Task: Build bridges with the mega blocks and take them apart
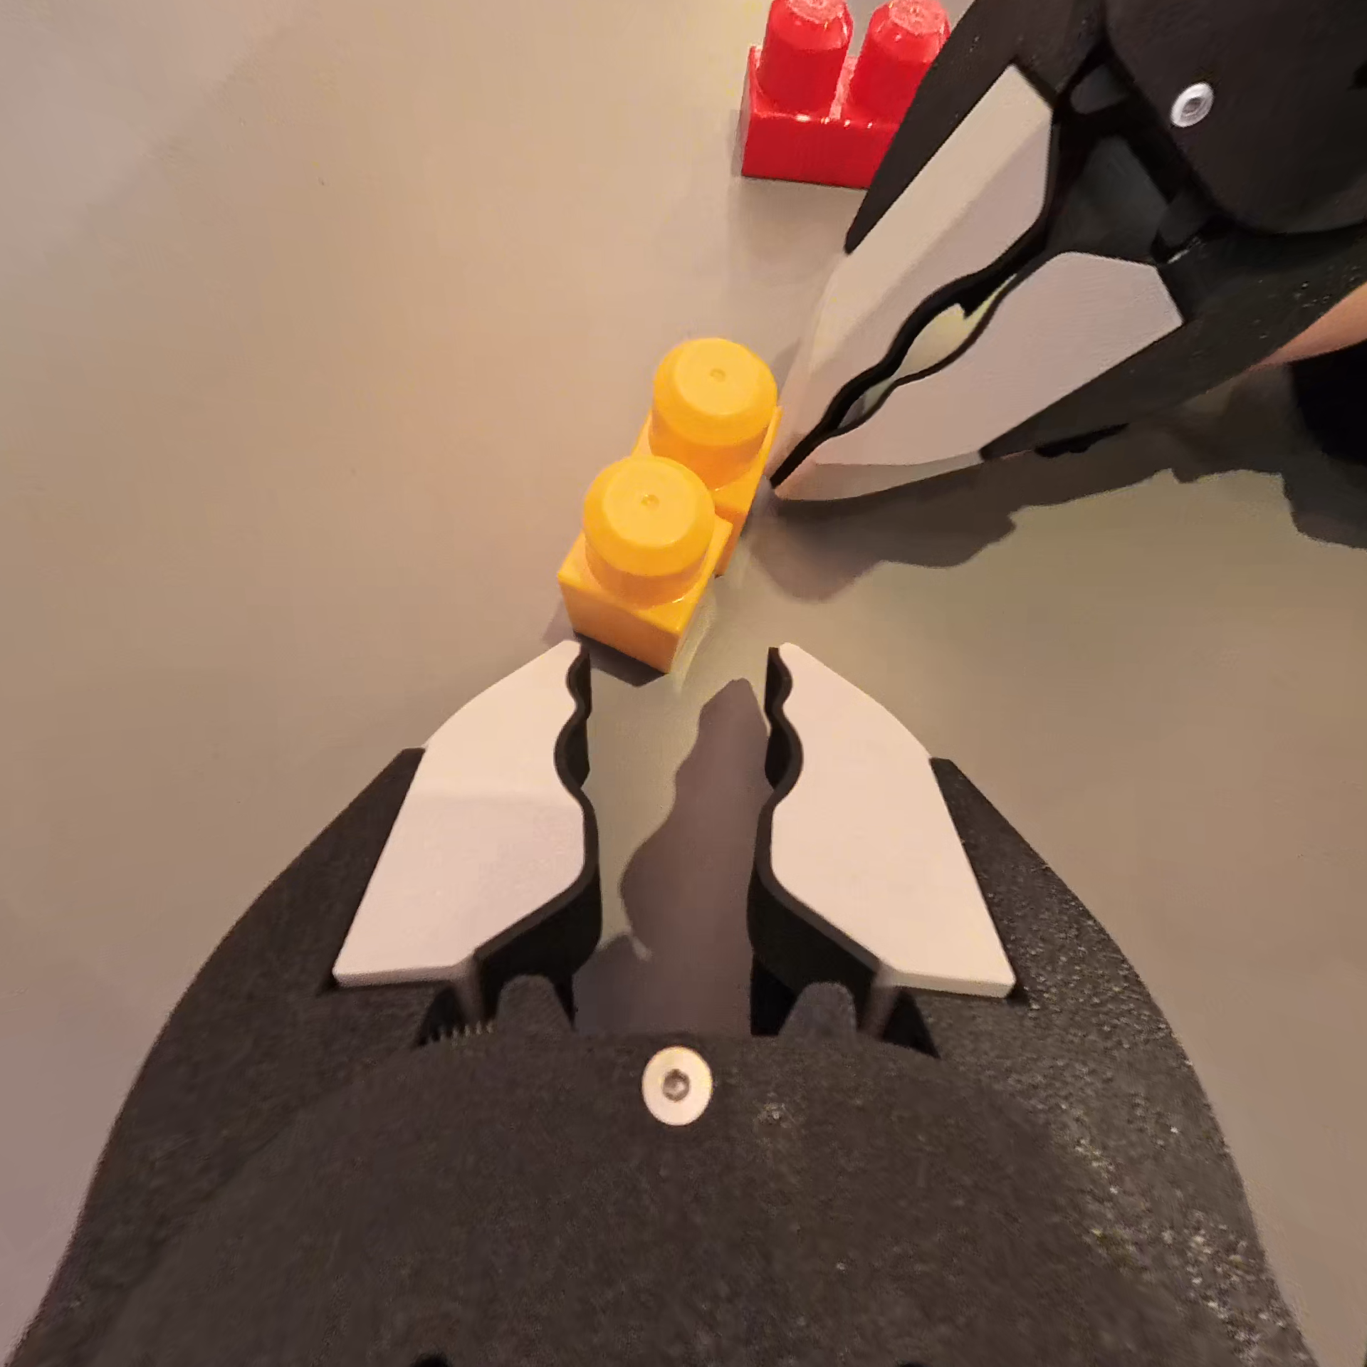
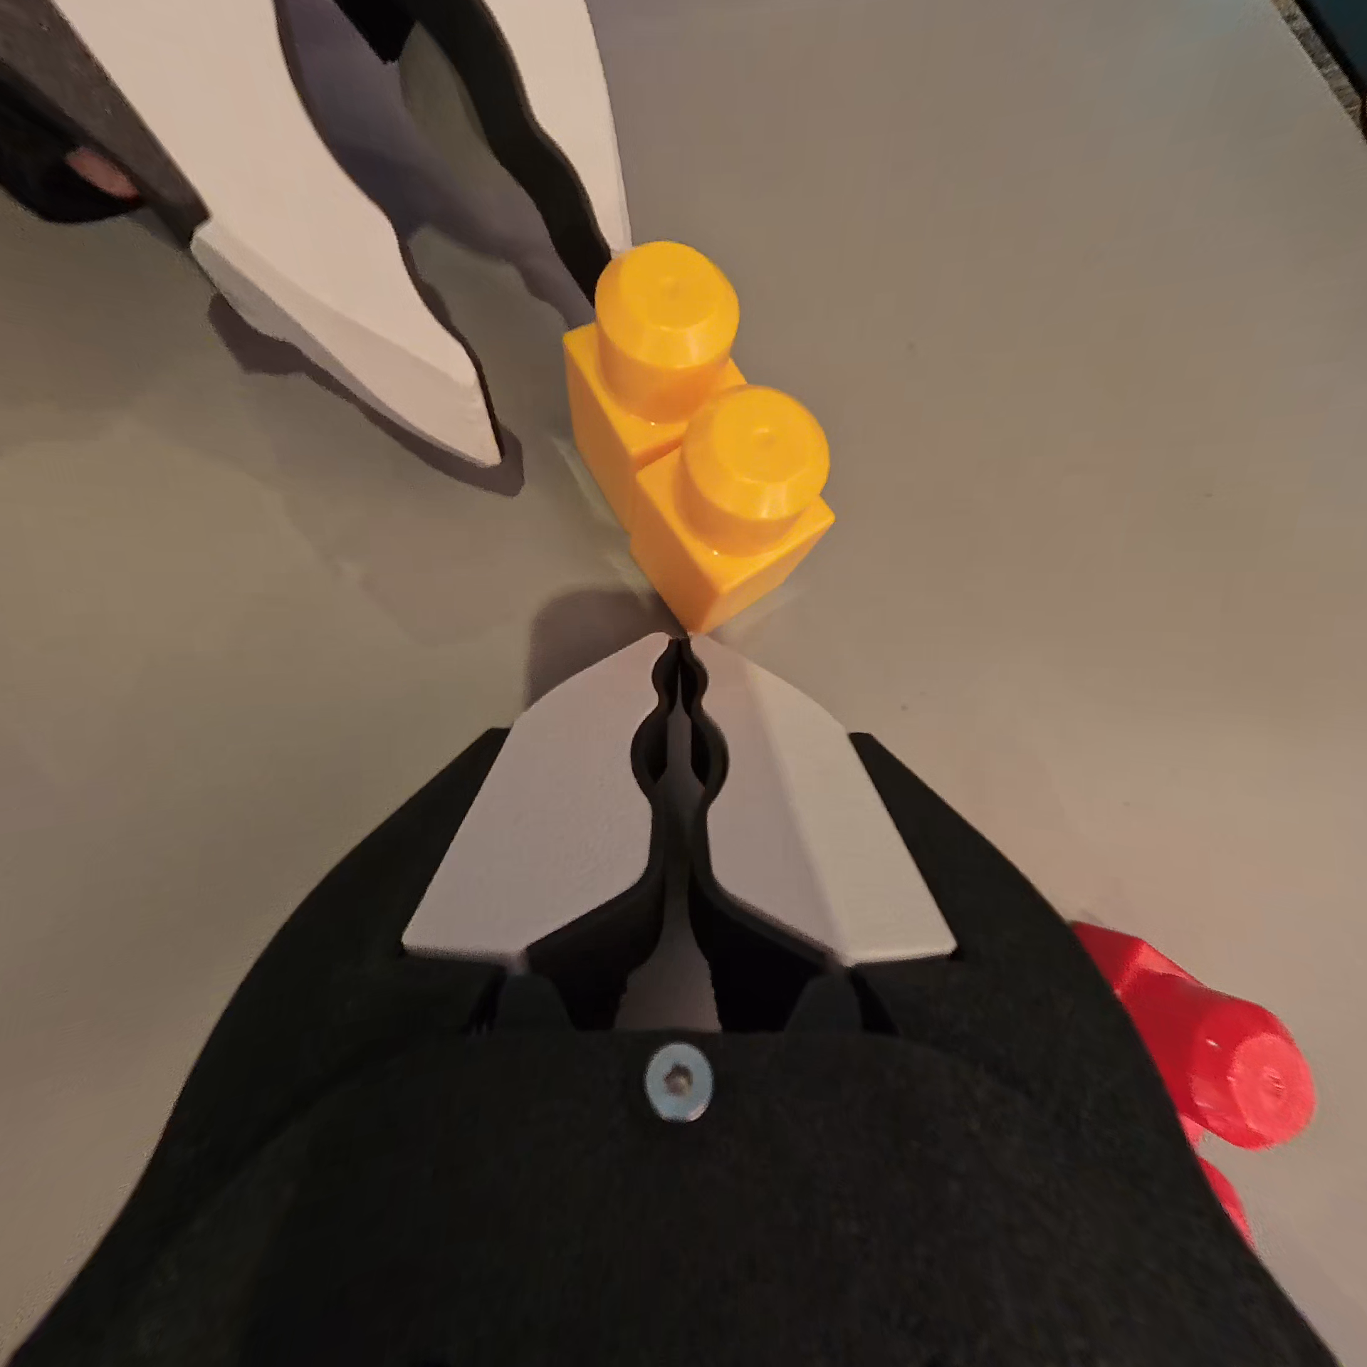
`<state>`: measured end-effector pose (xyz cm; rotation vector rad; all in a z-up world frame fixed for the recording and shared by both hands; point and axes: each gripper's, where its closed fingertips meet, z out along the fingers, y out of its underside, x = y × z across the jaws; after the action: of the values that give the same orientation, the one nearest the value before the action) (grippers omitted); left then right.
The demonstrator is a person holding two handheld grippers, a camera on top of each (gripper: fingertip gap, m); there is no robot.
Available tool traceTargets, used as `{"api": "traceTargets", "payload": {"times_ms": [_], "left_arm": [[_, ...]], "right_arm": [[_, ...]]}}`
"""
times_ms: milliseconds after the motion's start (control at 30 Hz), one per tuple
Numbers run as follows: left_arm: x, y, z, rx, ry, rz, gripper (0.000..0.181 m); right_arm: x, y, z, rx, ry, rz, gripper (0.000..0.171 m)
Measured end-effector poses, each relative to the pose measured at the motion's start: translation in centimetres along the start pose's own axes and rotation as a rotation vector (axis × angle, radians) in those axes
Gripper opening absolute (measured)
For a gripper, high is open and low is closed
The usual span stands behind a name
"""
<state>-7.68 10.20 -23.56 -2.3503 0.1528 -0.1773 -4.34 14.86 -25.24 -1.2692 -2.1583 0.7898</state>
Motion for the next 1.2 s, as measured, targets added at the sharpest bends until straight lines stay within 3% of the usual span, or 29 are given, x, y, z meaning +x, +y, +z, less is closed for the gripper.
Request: {"api": "traceTargets", "payload": {"times_ms": [33, 633, 1200], "left_arm": [[0.0, -0.1, -0.1, 0.009, 0.005, -0.010, 0.045], [0.7, 0.4, 0.1, 0.021, 0.056, 0.010, 0.042], [-0.9, 3.0, -2.7, 0.041, -0.040, -0.095, 0.053]], "right_arm": [[0.3, 0.1, -0.2, -0.005, 0.012, -0.015, 0.000], [1.6, -1.2, 0.5, 0.045, 0.016, -0.062, 0.000], [-2.3, -4.2, 2.8, 0.060, -0.053, -0.106, 0.000]]}}
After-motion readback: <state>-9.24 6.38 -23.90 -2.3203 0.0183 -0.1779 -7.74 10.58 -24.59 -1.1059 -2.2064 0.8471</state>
